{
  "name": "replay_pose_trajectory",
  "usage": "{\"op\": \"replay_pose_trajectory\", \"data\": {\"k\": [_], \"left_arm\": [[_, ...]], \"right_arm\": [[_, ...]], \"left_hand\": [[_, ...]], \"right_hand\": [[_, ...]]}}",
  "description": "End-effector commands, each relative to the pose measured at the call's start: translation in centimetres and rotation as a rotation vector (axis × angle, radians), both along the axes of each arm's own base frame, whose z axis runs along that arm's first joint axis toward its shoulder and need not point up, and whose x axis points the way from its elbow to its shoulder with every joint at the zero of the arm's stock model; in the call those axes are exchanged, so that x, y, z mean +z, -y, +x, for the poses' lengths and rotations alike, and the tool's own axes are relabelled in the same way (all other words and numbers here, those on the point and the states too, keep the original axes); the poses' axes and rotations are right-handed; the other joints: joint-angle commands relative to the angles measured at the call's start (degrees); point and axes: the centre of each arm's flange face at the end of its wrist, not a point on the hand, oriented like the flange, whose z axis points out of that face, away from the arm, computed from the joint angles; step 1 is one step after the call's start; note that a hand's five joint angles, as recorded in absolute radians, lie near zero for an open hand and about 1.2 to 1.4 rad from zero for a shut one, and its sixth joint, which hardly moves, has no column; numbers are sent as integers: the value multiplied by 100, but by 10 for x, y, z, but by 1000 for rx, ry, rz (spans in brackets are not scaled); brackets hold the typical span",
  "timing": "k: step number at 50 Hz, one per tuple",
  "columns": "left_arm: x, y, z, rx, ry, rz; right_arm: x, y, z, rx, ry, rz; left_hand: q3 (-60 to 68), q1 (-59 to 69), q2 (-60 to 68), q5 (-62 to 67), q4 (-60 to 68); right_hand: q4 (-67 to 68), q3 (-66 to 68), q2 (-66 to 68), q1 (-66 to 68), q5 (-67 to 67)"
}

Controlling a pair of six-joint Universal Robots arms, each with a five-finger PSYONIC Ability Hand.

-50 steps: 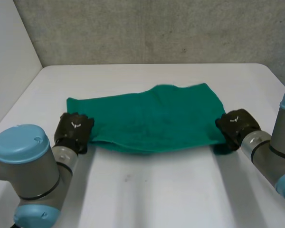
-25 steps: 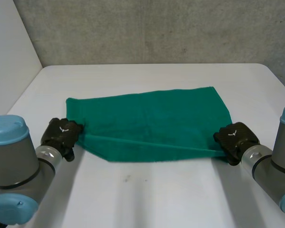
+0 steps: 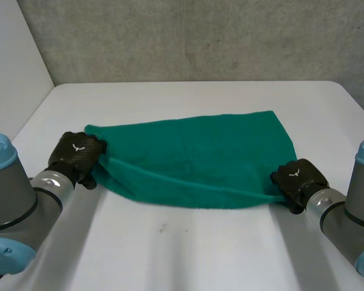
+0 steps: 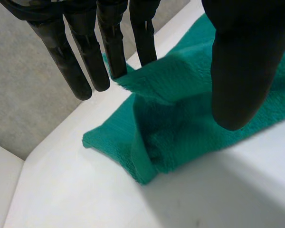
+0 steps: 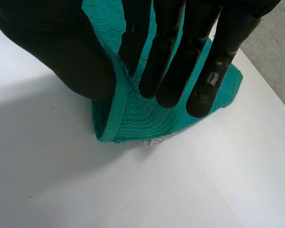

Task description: Fold the towel.

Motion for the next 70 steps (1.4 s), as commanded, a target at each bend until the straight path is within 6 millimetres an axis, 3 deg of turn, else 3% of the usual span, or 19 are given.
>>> {"op": "replay_pose_trajectory", "data": {"k": [1,6,7,9,10,12,16,21,26,34,38,49,61,70], "left_arm": [[17,-1,0,1,-25,-49],[33,6,-1,9,-72,-90],[39,9,-2,7,-97,-96],[43,11,-3,2,-127,-97],[44,13,-3,-2,-141,-96],[47,19,-3,-11,-172,-95],[49,27,-1,-10,-183,-102],[36,33,-9,-32,-165,-79],[23,40,-31,-136,-96,-76],[0,25,-73,-346,114,-66],[-8,25,-83,-383,163,-35],[-25,38,-94,-404,200,53],[-40,44,-91,-400,364,34],[-41,46,-90,-401,390,32]], "right_arm": [[0,0,0,-2,0,1],[-1,0,0,0,-1,4],[-2,0,0,0,-1,5],[-3,0,0,0,-2,8],[-3,0,0,0,-3,10],[-3,0,0,0,-3,10],[-4,0,0,0,-3,11],[-4,0,0,0,-2,11],[-5,0,0,0,-4,16],[-11,-1,-1,0,-9,37],[-13,-2,-1,0,-11,42],[-14,-2,-1,1,-13,46],[-17,-3,-1,1,-17,56],[-17,-3,-1,1,-17,59]], "left_hand": [[284,322,314,368,363],[247,285,278,332,326],[1532,1570,1563,1617,1611],[2417,2455,2448,2502,2496],[2137,2175,2167,2221,2215],[-1433,-1395,-1402,-1348,-1354],[-1971,-1933,-1940,-1886,-1892],[-1887,-1849,-1856,-1802,-1808],[-1602,-1564,-1571,-1518,-1523],[-827,-789,-797,-743,-749],[-610,-572,-579,-525,-531],[569,607,600,653,648],[502,540,533,587,581],[586,624,617,670,665]], "right_hand": [[1188,1221,1244,2372,1290],[1188,1221,1244,2372,1290],[1188,1221,1244,2372,1290],[1188,1221,1244,2372,1290],[1188,1221,1244,2372,1290],[1188,1221,1244,2372,1290],[1188,1221,1244,2372,1290],[1188,1221,1244,2372,1290],[1188,1221,1244,2372,1290],[1188,1221,1244,2372,1290],[1188,1221,1244,2372,1290],[1188,1221,1244,2372,1290],[1188,1221,1244,2372,1290],[1188,1221,1244,2372,1290]]}}
